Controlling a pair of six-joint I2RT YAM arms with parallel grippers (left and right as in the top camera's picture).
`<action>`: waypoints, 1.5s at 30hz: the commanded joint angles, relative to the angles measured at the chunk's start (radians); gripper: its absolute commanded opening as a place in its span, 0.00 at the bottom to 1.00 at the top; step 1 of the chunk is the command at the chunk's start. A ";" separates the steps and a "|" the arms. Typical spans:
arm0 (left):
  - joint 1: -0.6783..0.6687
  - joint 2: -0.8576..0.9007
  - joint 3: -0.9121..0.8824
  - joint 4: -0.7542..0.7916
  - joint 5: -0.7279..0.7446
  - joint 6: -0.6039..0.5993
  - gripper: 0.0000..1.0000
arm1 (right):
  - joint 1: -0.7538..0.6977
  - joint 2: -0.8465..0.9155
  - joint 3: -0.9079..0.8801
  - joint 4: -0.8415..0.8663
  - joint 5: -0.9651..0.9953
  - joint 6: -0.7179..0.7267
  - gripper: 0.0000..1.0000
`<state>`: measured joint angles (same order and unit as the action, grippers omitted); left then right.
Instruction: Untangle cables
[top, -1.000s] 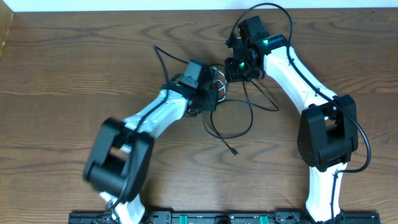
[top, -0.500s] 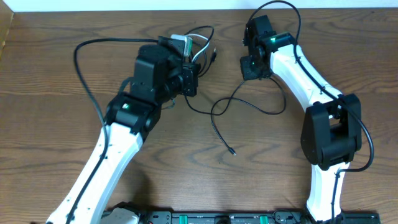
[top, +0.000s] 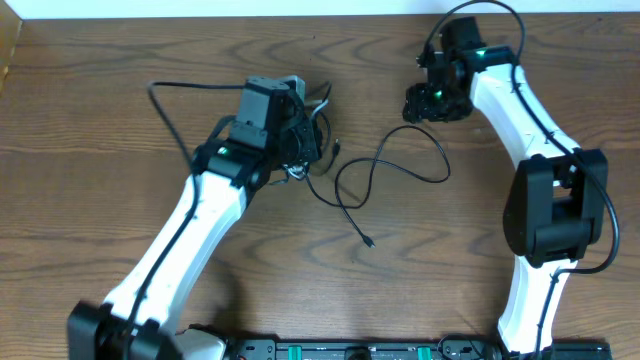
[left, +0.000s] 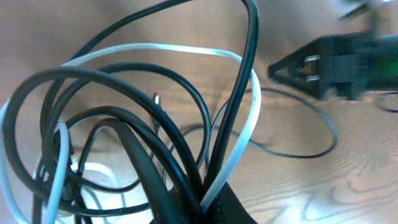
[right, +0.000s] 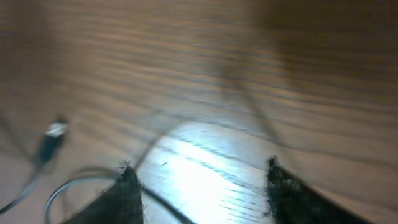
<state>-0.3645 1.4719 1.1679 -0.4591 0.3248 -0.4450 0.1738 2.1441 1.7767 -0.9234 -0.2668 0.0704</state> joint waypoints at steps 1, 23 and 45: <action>0.010 0.026 0.007 0.003 0.093 -0.077 0.21 | -0.022 -0.070 -0.006 -0.010 -0.271 -0.134 0.72; 0.182 0.100 0.025 -0.215 0.087 -0.001 0.56 | 0.227 -0.073 -0.007 -0.090 -0.301 -0.159 0.84; 0.182 0.486 0.025 -0.161 0.093 0.010 0.44 | 0.286 -0.076 0.080 0.069 -0.082 0.074 0.95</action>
<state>-0.1806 1.9259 1.1843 -0.6254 0.4656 -0.4454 0.4847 2.1349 1.8057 -0.8562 -0.3439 0.1101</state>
